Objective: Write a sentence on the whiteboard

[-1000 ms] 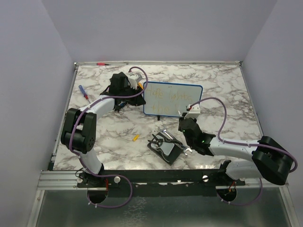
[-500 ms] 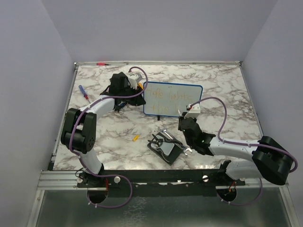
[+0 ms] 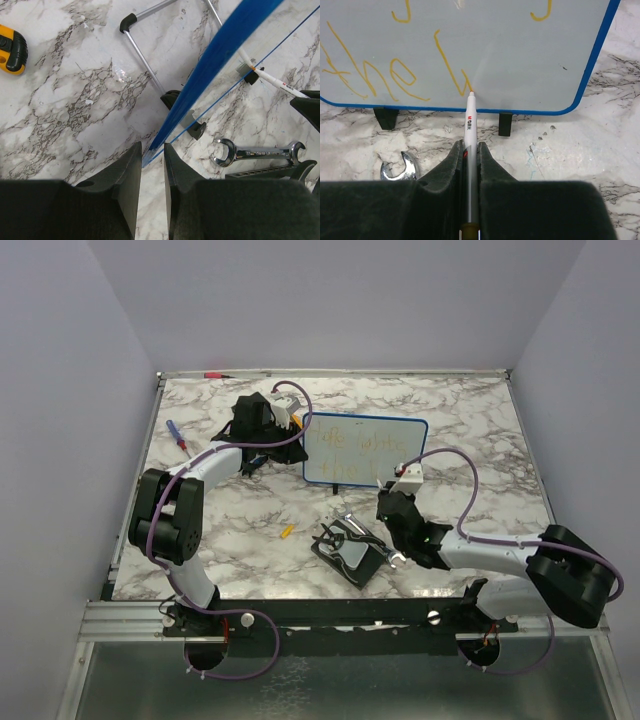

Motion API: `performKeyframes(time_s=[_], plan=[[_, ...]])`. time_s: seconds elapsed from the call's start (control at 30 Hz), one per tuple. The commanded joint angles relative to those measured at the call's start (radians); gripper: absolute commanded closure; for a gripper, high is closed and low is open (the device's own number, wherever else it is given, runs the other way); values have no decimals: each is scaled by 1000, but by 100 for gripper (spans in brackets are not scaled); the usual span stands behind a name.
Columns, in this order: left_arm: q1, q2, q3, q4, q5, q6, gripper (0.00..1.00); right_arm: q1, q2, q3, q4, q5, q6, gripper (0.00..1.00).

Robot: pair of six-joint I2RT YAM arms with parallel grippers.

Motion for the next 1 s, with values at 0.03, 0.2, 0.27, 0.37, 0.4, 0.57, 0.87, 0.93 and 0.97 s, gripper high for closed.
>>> performKeyframes(time_s=[0.03,0.2,0.27,0.37,0.4,0.57,0.87,0.93,0.97], plan=[[-7,-20,12,11,-7,8,75,-5,29,-10,-20,31,26,100],[-7,-19,12,11,-7,8,75,-5,35,-3,-21,38,23,100],[-7,-18,12,11,-7,8,75,-5,28,2,-19,43,10,100],[-7,-16,12,11,-8,8,75,-5,16,12,-12,51,-20,100],[-7,-16,12,10,-7,8,75,-5,12,16,-9,55,-30,100],[-7,-17,12,12,-7,8,75,-7,-3,35,14,74,-77,100],[-7,-18,14,12,-7,8,75,-21,-36,52,47,82,-135,100],[-7,-19,13,11,-8,8,75,-24,-38,56,52,85,-145,100],[-7,-19,12,11,-8,8,75,-25,-40,57,53,84,-149,100]])
